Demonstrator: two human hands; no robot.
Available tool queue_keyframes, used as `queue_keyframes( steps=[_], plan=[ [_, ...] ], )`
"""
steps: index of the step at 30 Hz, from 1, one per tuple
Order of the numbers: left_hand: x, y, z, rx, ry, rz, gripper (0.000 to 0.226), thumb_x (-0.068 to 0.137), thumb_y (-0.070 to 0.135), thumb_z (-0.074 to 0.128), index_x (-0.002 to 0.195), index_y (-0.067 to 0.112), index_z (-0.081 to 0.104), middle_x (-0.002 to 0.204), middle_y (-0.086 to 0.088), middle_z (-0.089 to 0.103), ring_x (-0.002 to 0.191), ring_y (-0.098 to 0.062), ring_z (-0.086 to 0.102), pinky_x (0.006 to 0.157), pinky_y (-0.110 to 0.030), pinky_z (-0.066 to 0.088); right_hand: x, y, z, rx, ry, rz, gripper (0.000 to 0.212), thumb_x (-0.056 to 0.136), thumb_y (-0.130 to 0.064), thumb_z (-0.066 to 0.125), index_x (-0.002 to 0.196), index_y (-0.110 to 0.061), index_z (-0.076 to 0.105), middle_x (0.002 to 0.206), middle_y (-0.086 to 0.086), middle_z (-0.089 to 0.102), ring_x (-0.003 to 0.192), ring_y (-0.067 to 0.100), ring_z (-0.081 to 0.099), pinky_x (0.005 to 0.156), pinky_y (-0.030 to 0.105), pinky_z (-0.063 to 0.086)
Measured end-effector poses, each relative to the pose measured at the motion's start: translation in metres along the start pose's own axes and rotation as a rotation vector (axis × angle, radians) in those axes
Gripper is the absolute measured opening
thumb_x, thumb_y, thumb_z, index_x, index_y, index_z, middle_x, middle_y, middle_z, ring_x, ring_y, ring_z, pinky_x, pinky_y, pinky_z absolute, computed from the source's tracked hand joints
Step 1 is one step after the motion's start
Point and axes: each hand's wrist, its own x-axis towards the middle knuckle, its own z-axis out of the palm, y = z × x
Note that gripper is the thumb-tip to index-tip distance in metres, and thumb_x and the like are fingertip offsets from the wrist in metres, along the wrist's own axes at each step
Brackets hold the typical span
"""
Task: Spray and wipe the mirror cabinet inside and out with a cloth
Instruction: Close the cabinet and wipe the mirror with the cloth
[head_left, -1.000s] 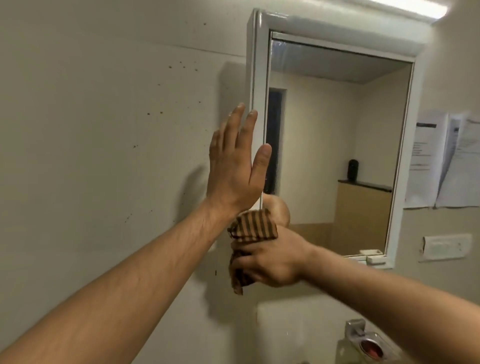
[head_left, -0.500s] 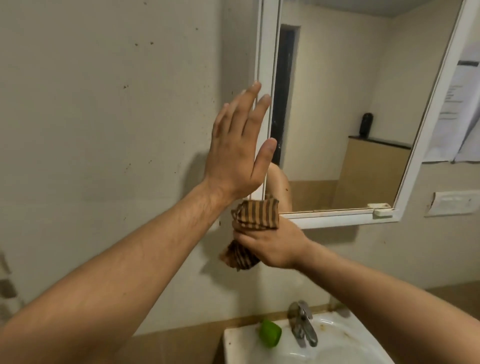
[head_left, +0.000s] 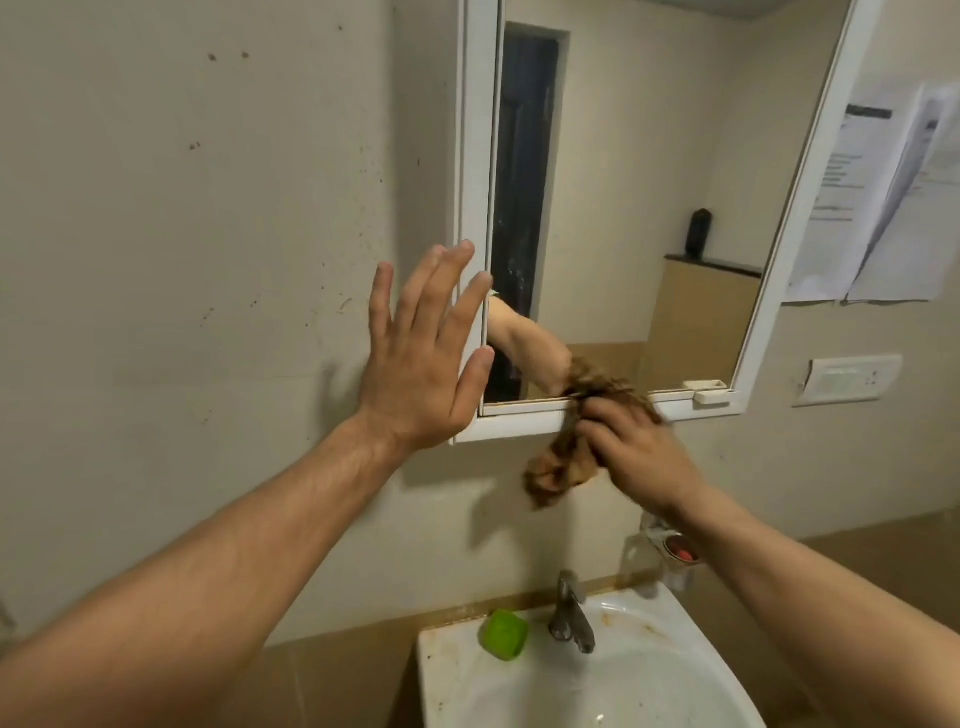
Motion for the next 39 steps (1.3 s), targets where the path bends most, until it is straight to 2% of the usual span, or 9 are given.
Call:
queue_keyframes(
  steps=[5, 8, 16, 21, 24, 27, 30, 34, 39],
  plan=[
    [-0.004, 0.036, 0.02, -0.023, -0.046, 0.027, 0.064, 0.093, 0.031, 0.056, 0.152, 0.008, 0.045, 0.166, -0.019, 0.03, 0.156, -0.035, 0.021, 0.124, -0.068, 0.006, -0.029, 0.027, -0.025, -0.034, -0.105, 0.307, 0.039, 0.073, 0.001, 0.083, 0.107, -0.004, 0.065, 0.127, 0.017, 0.058, 0.117, 0.038, 0.049, 0.09, 0.049, 0.055],
    [-0.003, 0.049, 0.026, -0.052, -0.073, 0.022, 0.063, 0.095, 0.032, 0.051, 0.152, 0.008, 0.045, 0.167, -0.018, 0.028, 0.157, -0.034, 0.02, 0.125, -0.066, 0.005, -0.013, -0.004, -0.022, 0.106, 0.007, 0.368, 0.031, 0.078, 0.004, 0.072, 0.108, -0.004, 0.068, 0.126, 0.017, 0.061, 0.119, 0.036, 0.05, 0.098, 0.046, 0.05],
    [-0.002, 0.026, 0.022, -0.025, -0.049, -0.056, 0.064, 0.095, 0.032, 0.052, 0.153, 0.01, 0.039, 0.168, -0.016, 0.025, 0.157, -0.033, 0.018, 0.126, -0.064, 0.004, 0.018, -0.045, 0.002, 0.178, 0.028, 0.026, 0.032, 0.089, -0.008, 0.073, 0.121, -0.009, 0.072, 0.133, 0.012, 0.064, 0.122, 0.031, 0.055, 0.105, 0.038, 0.045],
    [-0.01, 0.029, 0.021, -0.021, -0.091, -0.006, 0.064, 0.095, 0.033, 0.051, 0.154, 0.011, 0.037, 0.168, -0.014, 0.023, 0.158, -0.032, 0.016, 0.127, -0.061, 0.002, -0.04, 0.022, -0.024, 0.077, 0.054, 0.59, 0.016, 0.084, -0.007, 0.077, 0.098, -0.012, 0.071, 0.115, 0.006, 0.061, 0.11, 0.032, 0.052, 0.084, 0.044, 0.054],
    [-0.005, 0.054, 0.026, -0.057, -0.158, 0.093, 0.063, 0.096, 0.035, 0.05, 0.152, 0.01, 0.038, 0.167, -0.015, 0.026, 0.157, -0.034, 0.019, 0.126, -0.064, 0.008, -0.03, 0.028, -0.028, -0.075, -0.016, 0.599, 0.017, 0.085, -0.019, 0.076, 0.076, -0.012, 0.064, 0.096, 0.006, 0.061, 0.094, 0.032, 0.05, 0.066, 0.039, 0.049],
    [0.007, 0.081, 0.031, -0.107, -0.166, 0.147, 0.065, 0.095, 0.037, 0.054, 0.153, 0.011, 0.038, 0.166, -0.016, 0.03, 0.156, -0.035, 0.024, 0.124, -0.066, 0.011, -0.02, 0.022, -0.035, -0.01, -0.017, 0.668, 0.015, 0.084, -0.008, 0.075, 0.077, -0.012, 0.062, 0.097, 0.003, 0.059, 0.096, 0.026, 0.047, 0.071, 0.037, 0.048],
    [0.03, 0.093, 0.035, -0.118, -0.121, 0.166, 0.066, 0.093, 0.039, 0.054, 0.152, 0.014, 0.04, 0.165, -0.015, 0.032, 0.156, -0.034, 0.025, 0.126, -0.063, 0.009, -0.021, 0.034, -0.062, 0.109, 0.206, 0.722, 0.021, 0.08, 0.007, 0.062, 0.083, -0.014, 0.061, 0.099, -0.006, 0.05, 0.095, 0.019, 0.049, 0.076, 0.029, 0.047],
    [0.069, 0.096, 0.034, -0.006, -0.239, 0.198, 0.065, 0.096, 0.044, 0.05, 0.153, 0.015, 0.044, 0.166, -0.011, 0.03, 0.156, -0.03, 0.022, 0.128, -0.057, 0.0, 0.022, 0.076, -0.115, 0.166, 0.541, 1.033, 0.017, 0.091, -0.011, 0.06, 0.09, -0.026, 0.052, 0.102, -0.005, 0.049, 0.085, 0.014, 0.051, 0.077, 0.028, 0.045],
    [0.137, 0.105, 0.034, 0.078, -0.324, 0.304, 0.065, 0.101, 0.049, 0.036, 0.158, 0.018, 0.038, 0.17, -0.01, 0.024, 0.158, -0.028, 0.016, 0.128, -0.056, 0.008, 0.113, 0.142, -0.174, 0.637, 0.97, 1.289, 0.024, 0.096, -0.008, 0.049, 0.077, -0.021, 0.057, 0.077, -0.007, 0.061, 0.07, 0.01, 0.055, 0.053, 0.008, 0.041]
  ],
)
